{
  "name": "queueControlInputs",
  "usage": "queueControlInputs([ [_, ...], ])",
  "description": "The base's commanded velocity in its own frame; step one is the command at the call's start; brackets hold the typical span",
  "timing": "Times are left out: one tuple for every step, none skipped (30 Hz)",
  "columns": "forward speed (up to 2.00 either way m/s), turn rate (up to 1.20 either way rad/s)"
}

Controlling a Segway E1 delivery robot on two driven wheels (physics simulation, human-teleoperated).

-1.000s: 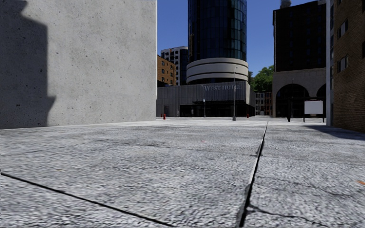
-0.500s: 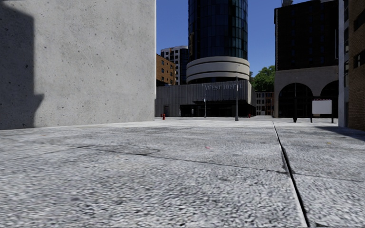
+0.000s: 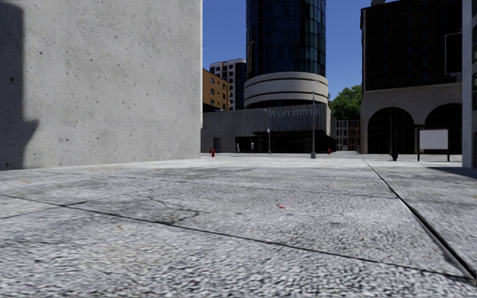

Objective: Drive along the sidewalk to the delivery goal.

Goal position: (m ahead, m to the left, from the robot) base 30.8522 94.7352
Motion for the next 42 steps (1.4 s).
queueControlInputs([
  [2.0, 0.0],
  [2.0, 0.0],
  [2.0, 0.0],
  [2.0, 0.0],
  [2.0, 0.0],
  [2.0, 0.0],
  [2.0, 0.0],
  [2.0, 0.0],
  [2.0, 0.0],
  [2.0, 0.0],
  [2.0, 0.0],
  [2.0, 0.0],
  [2.0, 0.0],
  [2.0, 0.0],
  [2.0, 0.0],
  [2.0, 0.0],
  [2.0, 0.0],
  [2.0, 0.0],
  [2.0, 0.0],
  [2.0, 0.0],
  [2.0, 0.0],
  [2.0, 0.0],
  [2.0, 0.0],
  [2.0, 0.0],
  [2.0, 0.0],
  [2.0, 0.0],
  [2.0, 0.0],
  [2.0, 0.0],
  [2.0, 0.0],
  [2.0, 0.0],
  [2.0, 0.0],
  [2.0, 0.0],
  [2.0, 0.0],
  [2.0, 0.0],
  [2.0, 0.0],
  [2.0, 0.0],
  [2.0, 0.0],
  [2.0, 0.0],
  [2.0, 0.0],
  [2.0, 0.0],
  [2.0, 0.0],
  [2.0, 0.0],
])
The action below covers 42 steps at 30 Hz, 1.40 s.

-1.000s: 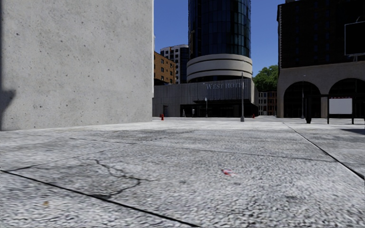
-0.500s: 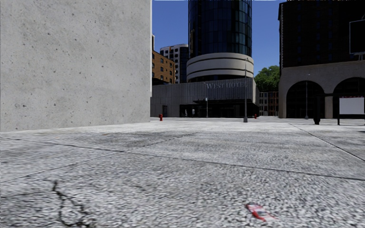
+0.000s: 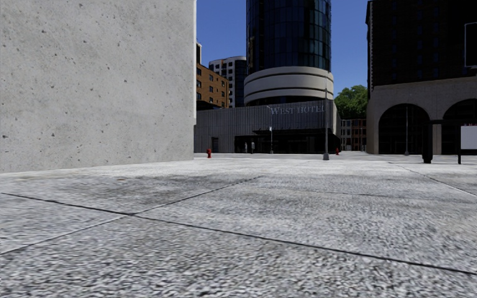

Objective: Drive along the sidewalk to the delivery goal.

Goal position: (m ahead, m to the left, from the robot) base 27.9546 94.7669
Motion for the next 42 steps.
queueControlInputs([
  [2.0, 0.0],
  [2.0, 0.0],
  [2.0, 0.0],
  [2.0, 0.0],
  [2.0, 0.0],
  [2.0, 0.0],
  [2.0, 0.0],
  [2.0, 0.0],
  [2.0, 0.0],
  [2.0, 0.0],
  [2.0, 0.0],
  [2.0, 0.0],
  [2.0, 0.0],
  [2.0, 0.0],
  [2.0, 0.0],
  [2.0, 0.0],
  [2.0, 0.0],
  [2.0, 0.0],
  [2.0, 0.0],
  [2.0, 0.0],
  [2.0, 0.0],
  [2.0, 0.0],
  [2.0, 0.0],
  [2.0, 0.0],
  [2.0, 0.0],
  [2.0, 0.0],
  [2.0, 0.0],
  [2.0, 0.0],
  [2.0, 0.0],
  [2.0, 0.0],
  [2.0, 0.0],
  [2.0, 0.0],
  [2.0, 0.0],
  [2.0, 0.0],
  [2.0, 0.0],
  [2.0, 0.0],
  [2.0, 0.0],
  [2.0, 0.0],
  [2.0, 0.0],
  [2.0, 0.0],
  [2.0, 0.0],
  [2.0, 0.0],
])
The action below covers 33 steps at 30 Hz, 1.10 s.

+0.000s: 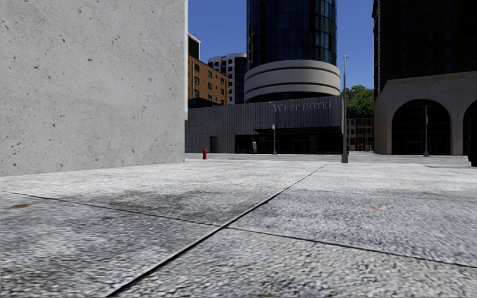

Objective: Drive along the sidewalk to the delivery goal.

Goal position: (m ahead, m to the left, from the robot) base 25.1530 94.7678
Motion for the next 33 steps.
queueControlInputs([
  [2.0, 0.0],
  [2.0, 0.0],
  [2.0, 0.0],
  [2.0, 0.0],
  [2.0, 0.0],
  [2.0, 0.0],
  [2.0, 0.0],
  [2.0, 0.0],
  [2.0, 0.0],
  [2.0, 0.0],
  [2.0, 0.0],
  [2.0, 0.0],
  [2.0, 0.0],
  [2.0, 0.0],
  [2.0, 0.0],
  [2.0, 0.0],
  [2.0, 0.0],
  [2.0, 0.0],
  [2.0, 0.0],
  [2.0, 0.0],
  [2.0, 0.0],
  [2.0, 0.0],
  [2.0, 0.0],
  [2.0, 0.0],
  [2.0, 0.0],
  [2.0, 0.0],
  [2.0, 0.0],
  [2.0, 0.0],
  [2.0, 0.0],
  [2.0, 0.0],
  [2.0, 0.0],
  [2.0, 0.0],
  [2.0, 0.0],
])
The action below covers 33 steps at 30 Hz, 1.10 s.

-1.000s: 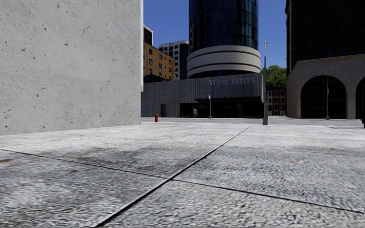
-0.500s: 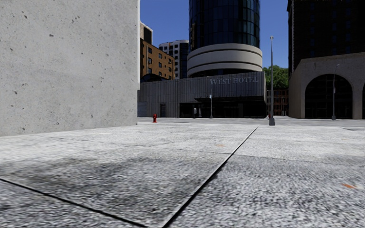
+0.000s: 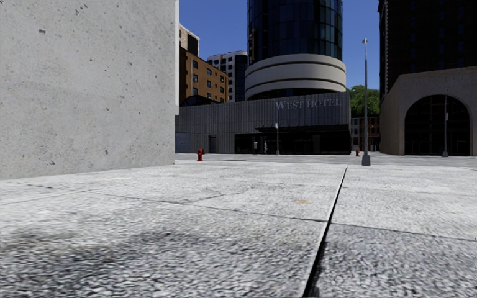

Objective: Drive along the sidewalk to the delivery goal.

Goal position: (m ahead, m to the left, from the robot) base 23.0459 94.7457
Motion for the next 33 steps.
queueControlInputs([
  [2.0, 0.0],
  [2.0, 0.0],
  [2.0, 0.0],
  [2.0, 0.0],
  [2.0, 0.0],
  [2.0, 0.0],
  [2.0, 0.0],
  [2.0, 0.0],
  [2.0, 0.0],
  [2.0, 0.0],
  [2.0, 0.0],
  [2.0, 0.0],
  [2.0, 0.0],
  [2.0, 0.0],
  [2.0, 0.0],
  [2.0, 0.0],
  [2.0, 0.0],
  [2.0, 0.0],
  [2.0, 0.0],
  [2.0, 0.0],
  [2.0, 0.0],
  [2.0, 0.0],
  [2.0, 0.0],
  [2.0, 0.0],
  [2.0, 0.0],
  [2.0, 0.0],
  [2.0, 0.0],
  [2.0, 0.0],
  [2.0, 0.0],
  [2.0, 0.0],
  [2.0, 0.0],
  [2.0, 0.0],
  [2.0, 0.0],
])
